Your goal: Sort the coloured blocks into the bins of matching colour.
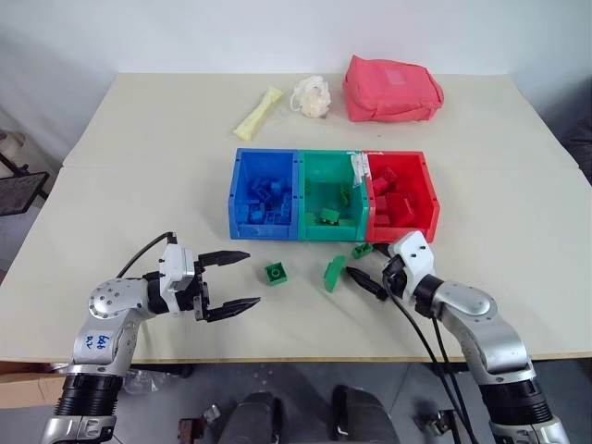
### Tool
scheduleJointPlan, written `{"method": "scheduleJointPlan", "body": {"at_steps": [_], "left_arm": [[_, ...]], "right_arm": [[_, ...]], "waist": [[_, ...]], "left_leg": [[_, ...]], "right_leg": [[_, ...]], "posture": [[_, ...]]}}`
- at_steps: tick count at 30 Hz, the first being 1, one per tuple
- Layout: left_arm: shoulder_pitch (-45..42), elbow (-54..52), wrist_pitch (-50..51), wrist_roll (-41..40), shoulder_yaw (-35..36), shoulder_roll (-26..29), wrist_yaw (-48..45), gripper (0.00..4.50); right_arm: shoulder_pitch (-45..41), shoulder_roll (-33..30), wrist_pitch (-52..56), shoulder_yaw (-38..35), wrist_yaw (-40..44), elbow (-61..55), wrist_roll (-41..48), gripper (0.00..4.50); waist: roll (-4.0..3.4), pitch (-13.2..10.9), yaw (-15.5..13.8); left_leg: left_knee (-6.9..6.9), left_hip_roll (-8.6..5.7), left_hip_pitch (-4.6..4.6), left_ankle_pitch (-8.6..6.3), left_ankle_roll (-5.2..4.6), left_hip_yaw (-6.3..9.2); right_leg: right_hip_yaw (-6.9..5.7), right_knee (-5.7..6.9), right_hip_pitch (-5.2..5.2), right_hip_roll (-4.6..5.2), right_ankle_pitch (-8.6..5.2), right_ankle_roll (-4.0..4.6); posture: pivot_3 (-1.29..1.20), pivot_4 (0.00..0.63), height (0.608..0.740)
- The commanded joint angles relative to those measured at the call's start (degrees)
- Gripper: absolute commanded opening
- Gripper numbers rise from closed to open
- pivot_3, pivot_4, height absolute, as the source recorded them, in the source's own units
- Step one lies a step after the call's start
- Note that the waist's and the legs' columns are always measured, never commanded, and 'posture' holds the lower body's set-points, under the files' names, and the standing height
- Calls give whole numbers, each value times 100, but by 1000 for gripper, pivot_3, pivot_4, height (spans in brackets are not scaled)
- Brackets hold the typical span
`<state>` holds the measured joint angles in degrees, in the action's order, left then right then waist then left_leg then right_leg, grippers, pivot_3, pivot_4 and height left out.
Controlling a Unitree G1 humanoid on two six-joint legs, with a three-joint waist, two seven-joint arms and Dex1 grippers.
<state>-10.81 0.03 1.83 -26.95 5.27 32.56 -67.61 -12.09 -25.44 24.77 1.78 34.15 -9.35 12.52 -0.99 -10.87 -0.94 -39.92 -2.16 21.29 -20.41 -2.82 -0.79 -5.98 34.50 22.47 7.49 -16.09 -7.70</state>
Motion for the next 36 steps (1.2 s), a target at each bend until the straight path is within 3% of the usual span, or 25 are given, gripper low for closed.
{"method": "scheduleJointPlan", "body": {"at_steps": [1, 9, 10, 21, 29, 32, 36], "left_arm": [[-65, -151, -37, -87, 36, -8, 24, 4500], [-63, -158, -54, -66, 14, -68, 103, 4500], [-61, -159, -57, -65, 12, -73, 108, 4500], [-99, -125, -63, -66, -10, -124, 135, 4500], [-412, -27, -61, -87, -57, -445, 298, 4500], [-470, -14, -76, -40, -117, -513, 313, 4500], [-517, 7, -125, -10, -179, -562, 320, 4500]], "right_arm": [[-40, 85, -75, -12, -91, 93, -24, 4040], [-64, 185, -74, -16, -115, 110, -28, 1488], [-31, 160, -52, -30, -107, 52, -22, 1451], [275, -534, 654, -366, 392, -1600, 689, 1451], [-1385, -402, 707, -10, 440, -982, 681, 1451], [-2241, -81, 393, 198, 265, 24, 363, 2456], [-2542, -30, 51, 331, 527, 474, 245, 3836]], "waist": [[0, 0, 13], [0, 0, 22], [0, 0, 22], [-1, -1, -1], [1, 0, 54], [2, 0, 102], [2, 0, 93]], "left_leg": [[0, 0, 0, 0, 0, 0], [0, 0, 0, 0, 0, 1], [0, 0, 0, 0, 0, 1], [1, -1, 1, 0, 0, 2], [1, 2, 1, 0, 0, 0], [8, -2, 1, 0, 0, 11], [11, -14, 4, 3, -7, 14]], "right_leg": [[0, 1, 0, 0, 0, 0], [0, 2, 0, 1, 0, 0], [1, 3, 0, 0, 0, 0], [2, 0, 1, 3, 0, 0], [1, 1, 5, 2, 0, 0], [-2, 7, 4, 1, 0, 1], [-14, 13, 9, 6, 0, 1]], "posture": [[0, 150, 740], [0, 150, 740], [0, 150, 740], [0, 150, 740], [0, 150, 740], [0, 150, 740], [0, 150, 740]]}}
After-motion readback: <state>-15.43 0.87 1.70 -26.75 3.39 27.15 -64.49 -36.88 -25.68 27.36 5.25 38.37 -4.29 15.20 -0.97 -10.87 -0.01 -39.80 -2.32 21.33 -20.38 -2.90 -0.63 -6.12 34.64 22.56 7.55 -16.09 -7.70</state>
